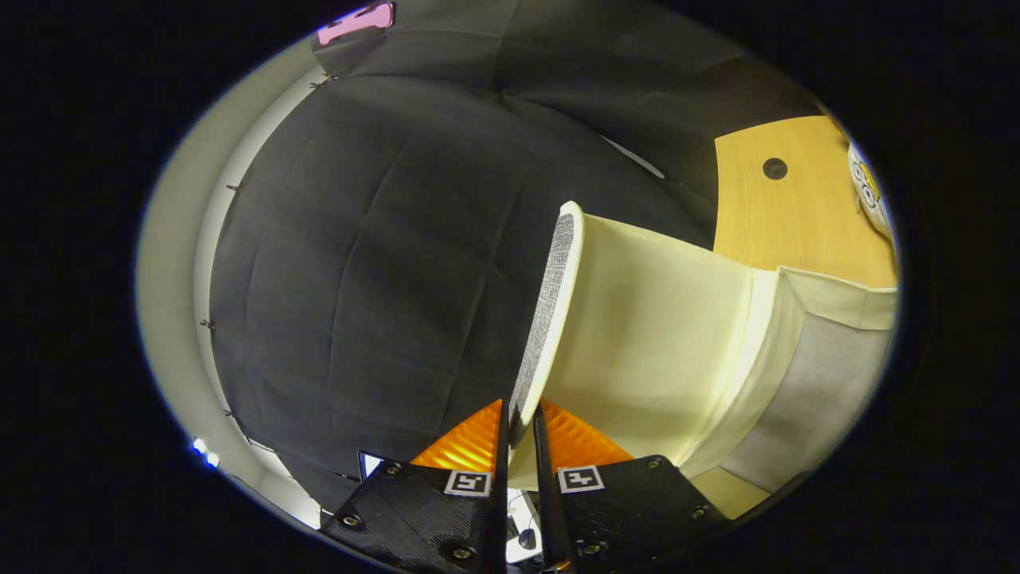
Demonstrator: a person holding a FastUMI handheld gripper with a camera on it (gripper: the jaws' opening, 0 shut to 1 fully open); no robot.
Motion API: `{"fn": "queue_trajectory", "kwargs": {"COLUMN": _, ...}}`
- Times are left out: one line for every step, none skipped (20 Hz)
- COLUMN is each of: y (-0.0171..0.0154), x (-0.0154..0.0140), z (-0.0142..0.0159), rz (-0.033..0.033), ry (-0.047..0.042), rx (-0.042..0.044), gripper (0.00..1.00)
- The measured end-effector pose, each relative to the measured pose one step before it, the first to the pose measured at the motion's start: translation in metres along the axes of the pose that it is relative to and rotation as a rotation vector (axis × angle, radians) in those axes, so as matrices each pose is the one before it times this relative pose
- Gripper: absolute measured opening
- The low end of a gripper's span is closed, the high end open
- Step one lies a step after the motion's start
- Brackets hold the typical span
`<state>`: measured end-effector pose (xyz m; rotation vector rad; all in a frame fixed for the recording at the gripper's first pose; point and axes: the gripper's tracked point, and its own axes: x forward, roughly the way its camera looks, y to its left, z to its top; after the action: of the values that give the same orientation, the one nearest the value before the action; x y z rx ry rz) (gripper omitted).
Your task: Open the storage box then place both shoes into the box .Put the left shoe in first, then the right shoe, with the right side of both shoes facing outward in a uniform manner.
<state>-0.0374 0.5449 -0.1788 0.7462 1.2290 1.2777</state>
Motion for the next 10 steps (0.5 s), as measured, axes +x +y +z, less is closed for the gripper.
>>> {"fn": "queue_trajectory", "kwargs": {"y": -0.0024, "x": 0.0147, "z": -0.00217, "rz": -0.0157, "ry": 0.0081, "rx": -0.00625, "gripper": 0.16}}
{"fn": "queue_trajectory", "kwargs": {"y": -0.00474, "x": 0.00906, "z": -0.00116, "rz": -0.03382, "ry": 0.00723, "rx": -0.0117, "gripper": 0.16}}
{"fn": "queue_trajectory", "kwargs": {"y": -0.00341, "x": 0.00633, "z": -0.00145, "rz": -0.02419, "ry": 0.00598, "rx": -0.0145, "gripper": 0.16}}
{"fn": "queue_trajectory", "kwargs": {"y": 0.00196, "x": 0.00315, "z": -0.00094, "rz": -0.00757, "ry": 0.00139, "rx": -0.01018, "gripper": 0.18}}
{"fn": "queue_trajectory", "kwargs": {"y": 0.00189, "x": 0.00058, "z": -0.00066, "rz": -0.00001, "ry": 0.0006, "rx": -0.00844, "gripper": 0.36}}
{"fn": "queue_trajectory", "kwargs": {"y": 0.00019, "x": -0.0028, "z": -0.00356, "rz": -0.00655, "ry": 0.00362, "rx": -0.01104, "gripper": 0.36}}
{"fn": "queue_trajectory", "kwargs": {"y": -0.00273, "x": -0.00343, "z": -0.00099, "rz": -0.01217, "ry": 0.00212, "rx": -0.01426, "gripper": 0.5}}
{"fn": "queue_trajectory", "kwargs": {"y": -0.00437, "x": -0.00417, "z": -0.00205, "rz": -0.01754, "ry": 0.00215, "rx": -0.01333, "gripper": 0.55}}
{"fn": "queue_trajectory", "kwargs": {"y": -0.00449, "x": -0.00574, "z": -0.00071, "rz": -0.01238, "ry": 0.00169, "rx": -0.00857, "gripper": 0.55}}
{"fn": "queue_trajectory", "kwargs": {"y": -0.00182, "x": -0.00649, "z": -0.00133, "rz": -0.00805, "ry": 0.00132, "rx": -0.00263, "gripper": 0.57}}
